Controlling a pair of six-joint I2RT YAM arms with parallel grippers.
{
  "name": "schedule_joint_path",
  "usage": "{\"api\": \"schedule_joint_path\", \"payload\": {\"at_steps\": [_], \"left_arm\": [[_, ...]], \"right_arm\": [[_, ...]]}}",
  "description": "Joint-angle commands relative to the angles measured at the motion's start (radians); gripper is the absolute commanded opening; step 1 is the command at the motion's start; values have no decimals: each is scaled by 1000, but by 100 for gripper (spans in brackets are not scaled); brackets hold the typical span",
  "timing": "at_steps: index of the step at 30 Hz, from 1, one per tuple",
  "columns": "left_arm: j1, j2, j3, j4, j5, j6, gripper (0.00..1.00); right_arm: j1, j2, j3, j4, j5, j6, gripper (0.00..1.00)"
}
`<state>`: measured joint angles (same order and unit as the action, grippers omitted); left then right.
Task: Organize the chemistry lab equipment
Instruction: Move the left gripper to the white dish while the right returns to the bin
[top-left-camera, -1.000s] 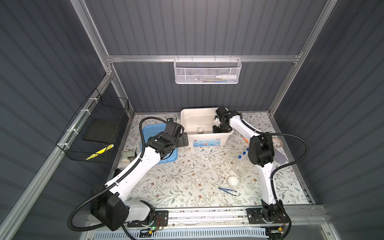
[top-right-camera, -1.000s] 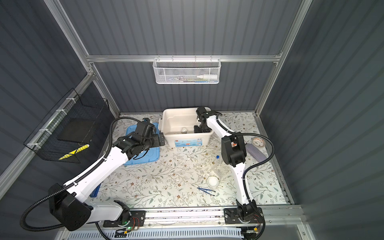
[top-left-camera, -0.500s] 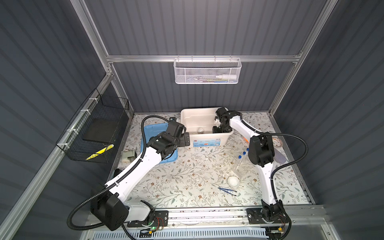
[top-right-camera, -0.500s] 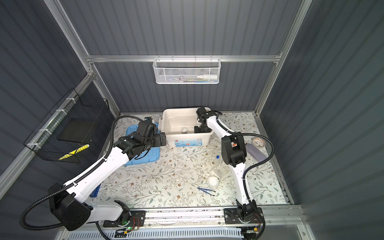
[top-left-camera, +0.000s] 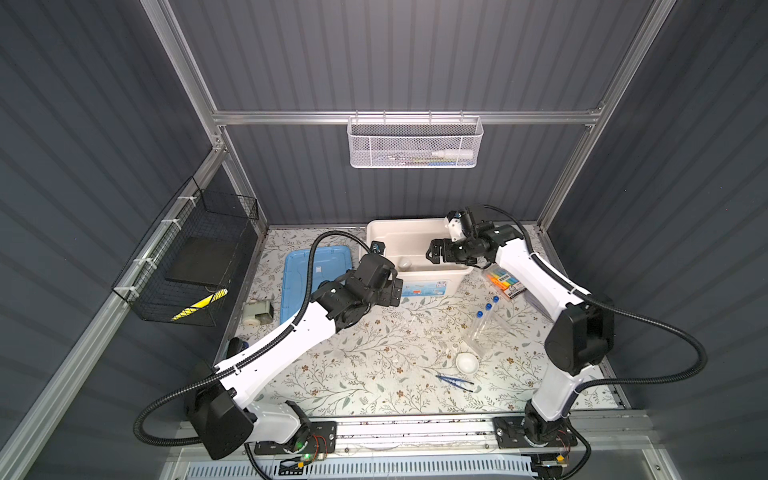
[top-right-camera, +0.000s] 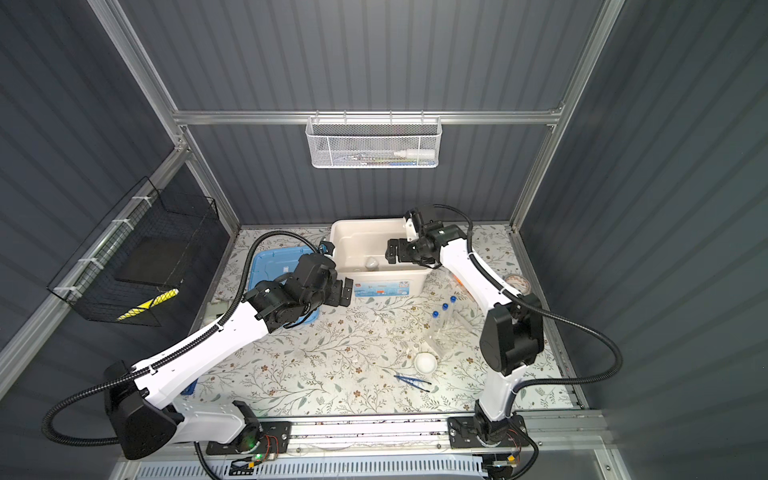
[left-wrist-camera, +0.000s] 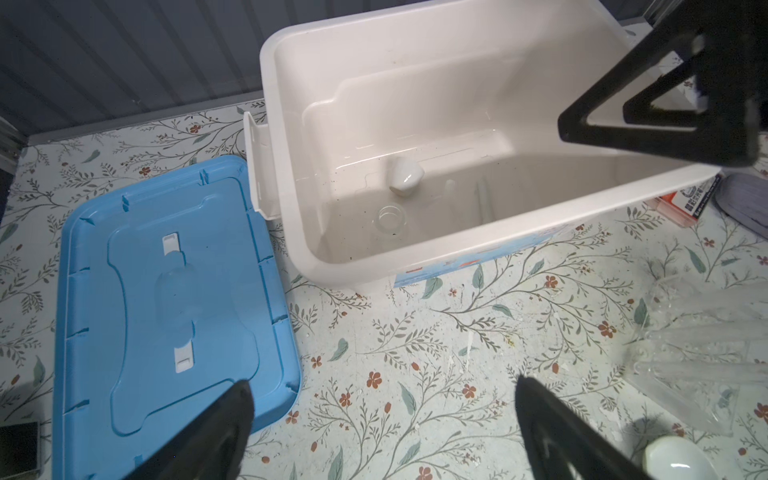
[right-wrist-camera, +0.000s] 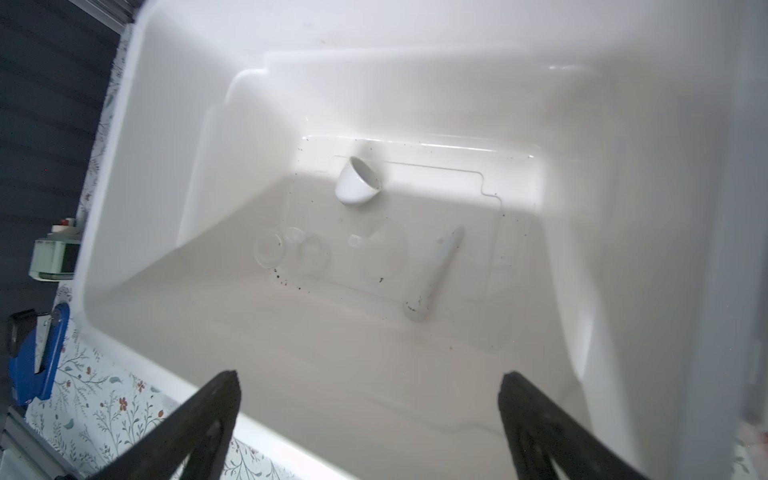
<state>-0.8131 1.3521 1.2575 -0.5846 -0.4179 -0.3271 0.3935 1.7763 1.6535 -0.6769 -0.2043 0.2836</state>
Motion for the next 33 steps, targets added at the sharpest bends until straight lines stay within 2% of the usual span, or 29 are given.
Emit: {"api": "schedule_joint_path", "payload": {"at_steps": [1, 6, 12, 16, 25, 33], "left_arm": [[-25, -18, 3, -3, -40, 49, 100], [-60, -55, 6, 34, -53, 101, 100], [-153, -46, -24, 65, 107, 199, 99], [-228, -22, -68, 46, 189, 253, 97], [-409, 153, -86, 72, 295, 336, 93], [-429, 295, -108, 131, 425, 445, 86]], "right_arm": [[-4, -36, -40, 41, -24, -13, 99], [-3, -111, -102, 68, -14, -7, 99], [-4, -218, -191, 109, 7, -23, 99], [-5, -299, -257, 125, 62, -49, 99], [-46, -445, -368, 131, 119, -88, 99], [-93, -548, -457, 132, 153, -71, 99]]}}
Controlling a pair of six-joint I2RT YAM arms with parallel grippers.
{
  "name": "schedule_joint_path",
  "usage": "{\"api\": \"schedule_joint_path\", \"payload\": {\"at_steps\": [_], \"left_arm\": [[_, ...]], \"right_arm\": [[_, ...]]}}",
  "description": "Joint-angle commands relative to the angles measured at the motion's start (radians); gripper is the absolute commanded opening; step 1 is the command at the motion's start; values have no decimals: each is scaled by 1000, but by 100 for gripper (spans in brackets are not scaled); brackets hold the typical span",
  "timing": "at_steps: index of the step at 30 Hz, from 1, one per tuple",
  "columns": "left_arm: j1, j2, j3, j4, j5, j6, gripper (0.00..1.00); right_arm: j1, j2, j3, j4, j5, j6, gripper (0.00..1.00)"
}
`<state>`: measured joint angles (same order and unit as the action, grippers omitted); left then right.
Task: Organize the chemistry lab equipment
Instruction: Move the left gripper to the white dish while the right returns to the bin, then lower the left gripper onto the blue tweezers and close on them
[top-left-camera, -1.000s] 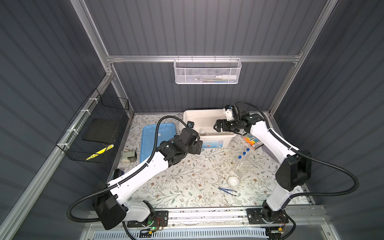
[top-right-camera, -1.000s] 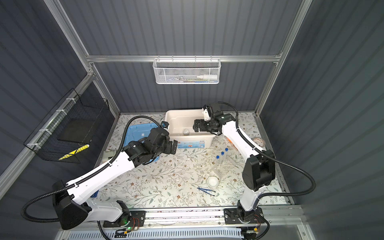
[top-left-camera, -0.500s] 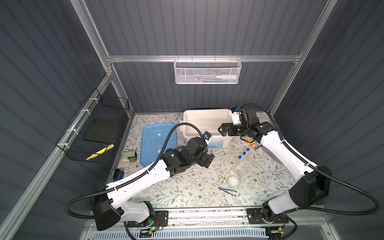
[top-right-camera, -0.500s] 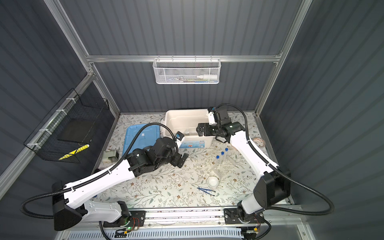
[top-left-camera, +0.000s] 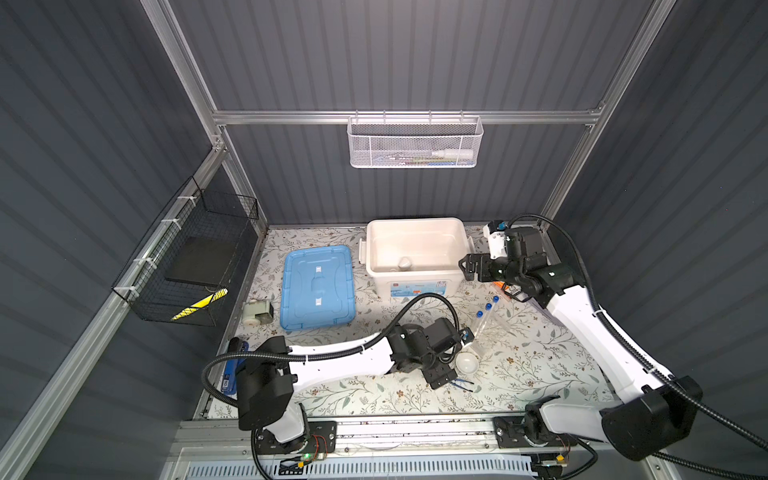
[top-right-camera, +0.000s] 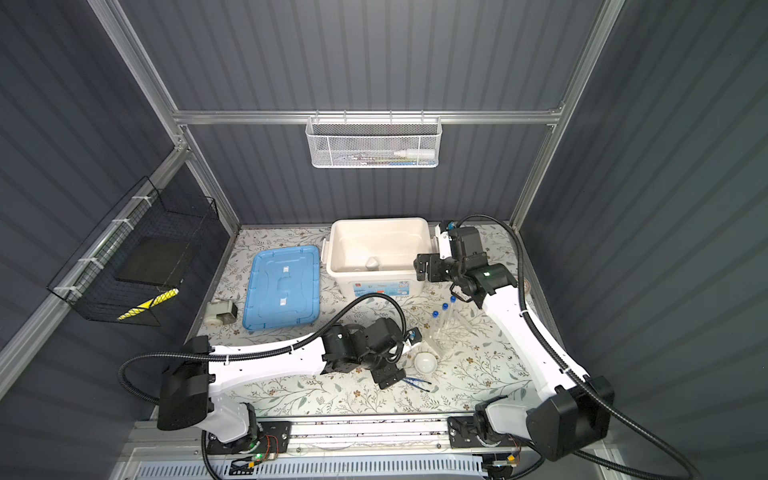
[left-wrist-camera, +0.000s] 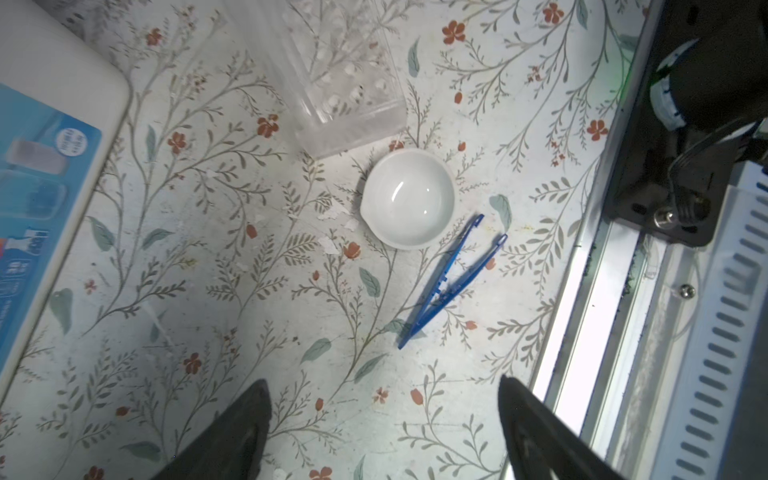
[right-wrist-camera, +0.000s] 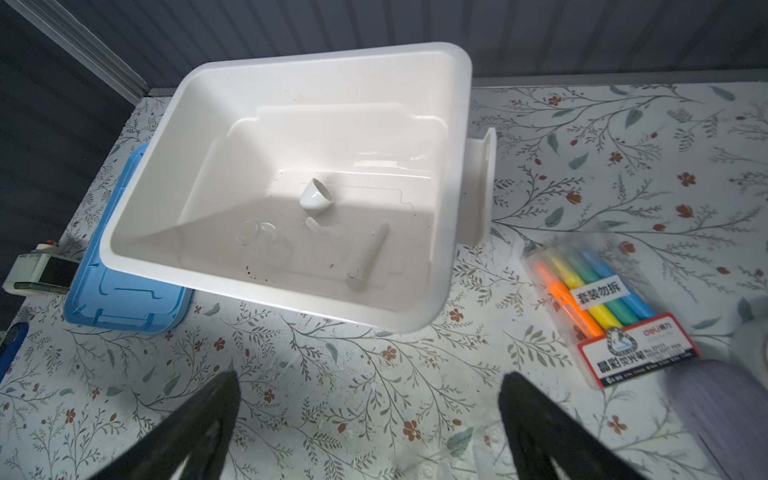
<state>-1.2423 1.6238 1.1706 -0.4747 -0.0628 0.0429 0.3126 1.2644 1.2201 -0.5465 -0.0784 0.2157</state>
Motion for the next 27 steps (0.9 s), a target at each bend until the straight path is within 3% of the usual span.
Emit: {"api": "schedule_joint_path", "payload": {"at_steps": [1, 7, 22, 27], "left_arm": [[0, 39, -21, 26, 78, 91, 85], [0, 151, 20, 49, 161, 155, 75], [-1, 244, 43, 62, 279, 253, 57], [-3, 260, 39, 82, 276, 267, 56]], "right_arm": [[-18, -49, -32, -3, 33, -3, 99], [-40, -125, -76, -46, 67, 8, 99], [-60, -303, -191, -112, 131, 31, 99], [-61, -335, -216, -121, 150, 30, 99]]}}
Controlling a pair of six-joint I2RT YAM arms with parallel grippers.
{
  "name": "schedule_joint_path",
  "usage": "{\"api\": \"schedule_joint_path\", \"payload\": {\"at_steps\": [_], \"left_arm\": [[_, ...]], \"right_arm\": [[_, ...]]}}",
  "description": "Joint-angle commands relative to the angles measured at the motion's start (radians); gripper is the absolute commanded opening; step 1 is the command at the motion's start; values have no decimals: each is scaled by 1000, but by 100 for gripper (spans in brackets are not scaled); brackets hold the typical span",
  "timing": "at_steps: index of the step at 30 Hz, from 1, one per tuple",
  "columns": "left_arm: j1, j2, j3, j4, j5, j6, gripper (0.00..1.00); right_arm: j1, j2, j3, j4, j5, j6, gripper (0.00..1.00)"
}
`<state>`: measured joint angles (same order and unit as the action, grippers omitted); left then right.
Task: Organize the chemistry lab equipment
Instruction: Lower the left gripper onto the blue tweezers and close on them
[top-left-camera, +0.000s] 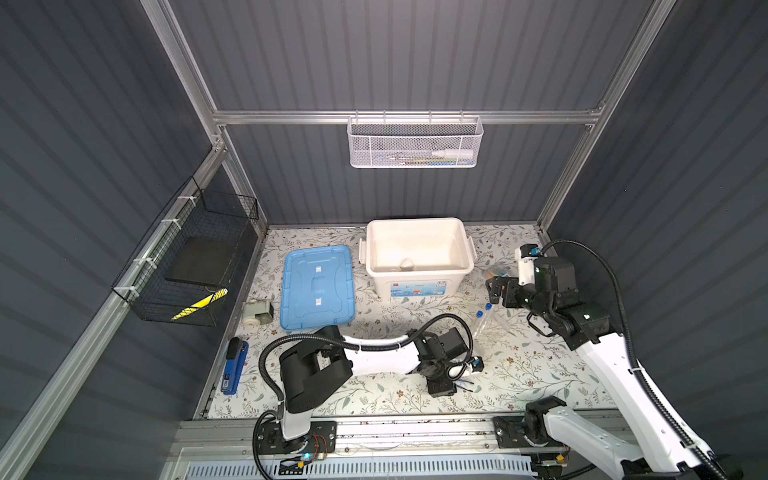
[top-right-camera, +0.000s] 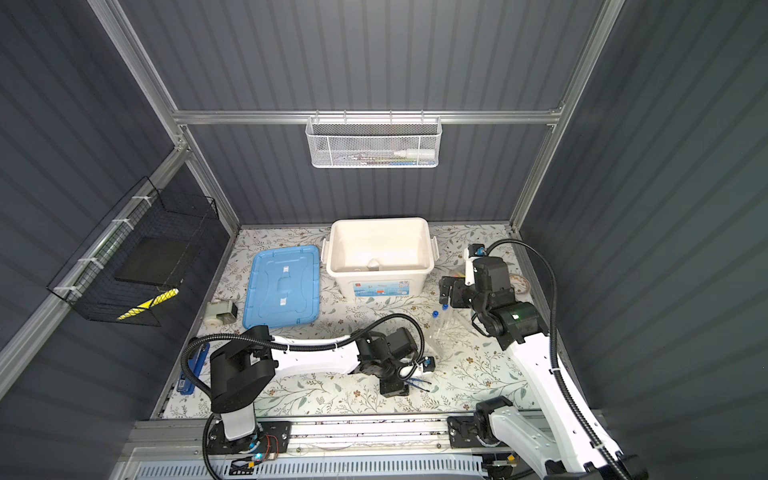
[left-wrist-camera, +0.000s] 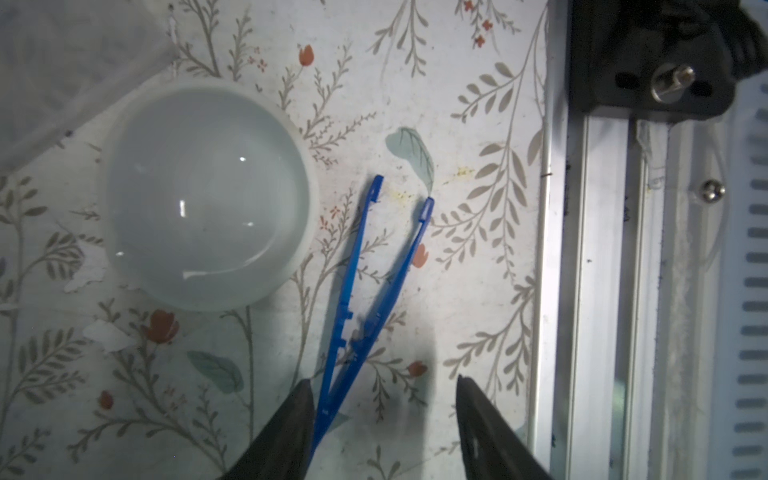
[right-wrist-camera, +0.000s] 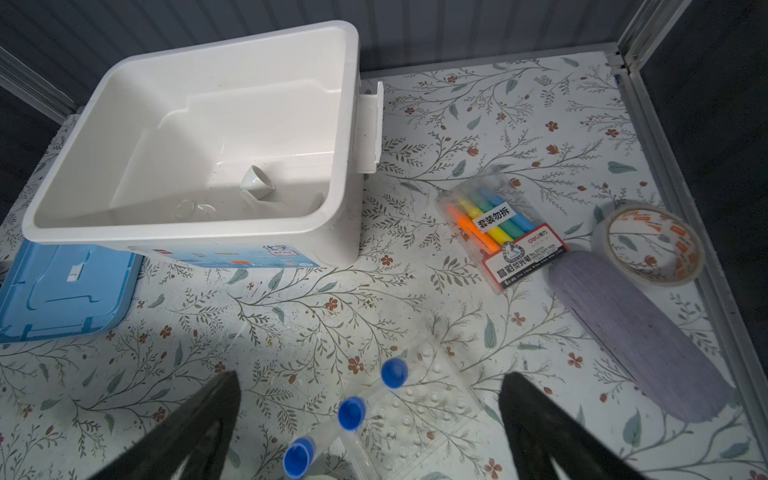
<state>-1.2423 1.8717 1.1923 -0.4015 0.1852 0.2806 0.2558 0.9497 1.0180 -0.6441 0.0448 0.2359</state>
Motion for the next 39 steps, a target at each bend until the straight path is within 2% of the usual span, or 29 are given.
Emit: {"api": "schedule_joint_path", "payload": {"at_steps": [1, 7, 21, 30, 39], "left_arm": [[-3, 18, 21, 14, 28, 29, 55], [-3, 43, 23, 48, 24, 27, 50], [-3, 54, 2, 96, -21, 11, 46], [-3, 78, -8, 69, -18, 25, 33], [-3, 30, -82, 61, -43, -7, 21]], "right_arm": [[-4, -27, -18, -25, 26, 13, 99], [-4, -56, -41, -37, 26, 24, 99], [-4, -90, -64, -51, 38, 33, 99], [-4, -95, -73, -46, 44, 33, 99], [-6, -101, -87, -41, 50, 26, 99]]}}
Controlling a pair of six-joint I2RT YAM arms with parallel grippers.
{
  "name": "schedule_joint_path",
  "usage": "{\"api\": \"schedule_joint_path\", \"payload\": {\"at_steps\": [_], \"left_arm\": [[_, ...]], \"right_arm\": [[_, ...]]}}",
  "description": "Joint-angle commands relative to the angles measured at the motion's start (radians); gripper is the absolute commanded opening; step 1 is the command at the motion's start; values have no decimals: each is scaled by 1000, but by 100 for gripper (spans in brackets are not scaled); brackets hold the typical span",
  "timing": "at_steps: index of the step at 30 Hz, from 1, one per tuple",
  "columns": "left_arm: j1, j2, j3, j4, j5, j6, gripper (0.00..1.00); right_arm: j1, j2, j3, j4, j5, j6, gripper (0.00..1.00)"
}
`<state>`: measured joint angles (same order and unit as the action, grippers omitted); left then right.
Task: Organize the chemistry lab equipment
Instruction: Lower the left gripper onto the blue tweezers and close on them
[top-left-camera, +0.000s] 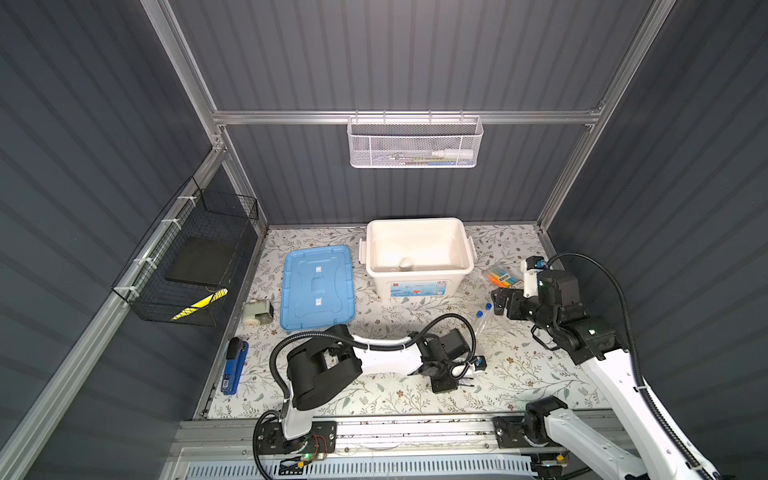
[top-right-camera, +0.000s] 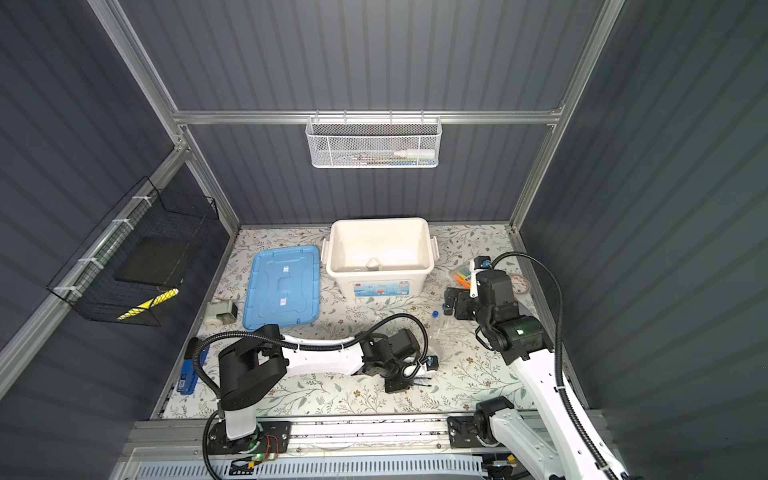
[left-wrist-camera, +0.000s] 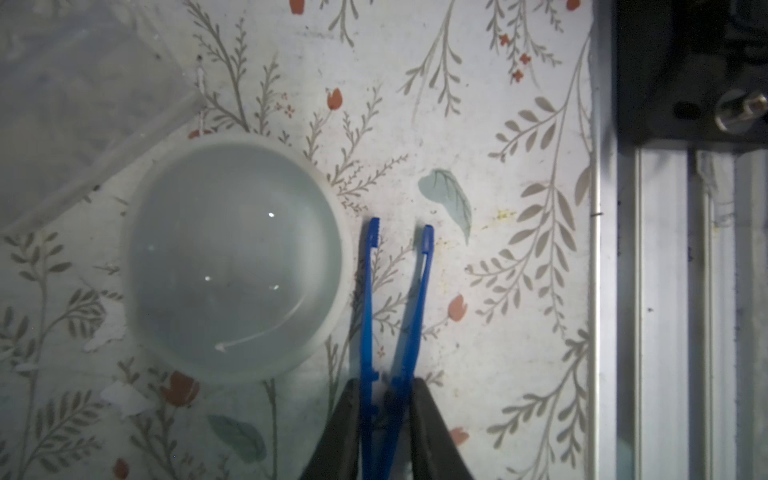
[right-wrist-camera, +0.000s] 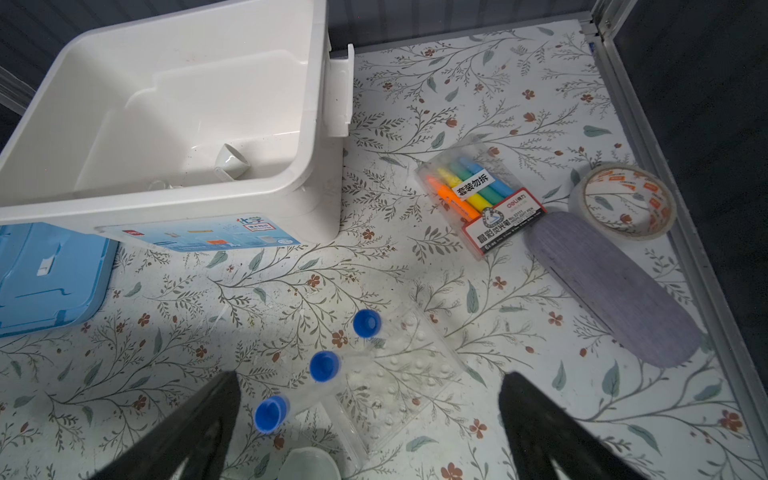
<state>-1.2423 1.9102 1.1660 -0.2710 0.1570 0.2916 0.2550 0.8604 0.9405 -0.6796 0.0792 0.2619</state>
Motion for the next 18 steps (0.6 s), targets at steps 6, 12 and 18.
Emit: {"api": "schedule_joint_path", "payload": {"at_steps": [6, 12, 18], "left_arm": [[-3, -72, -136, -80, -48, -44, 17], [-3, -136, -212, -87, -103, -90, 14], [0, -182, -244, -76, -191, -144, 13]], "right_arm": [[-7, -7, -19, 14, 10, 0, 99], [-8, 2, -23, 28, -4, 2, 99], [-8, 19, -19, 35, -25, 0, 99]]}}
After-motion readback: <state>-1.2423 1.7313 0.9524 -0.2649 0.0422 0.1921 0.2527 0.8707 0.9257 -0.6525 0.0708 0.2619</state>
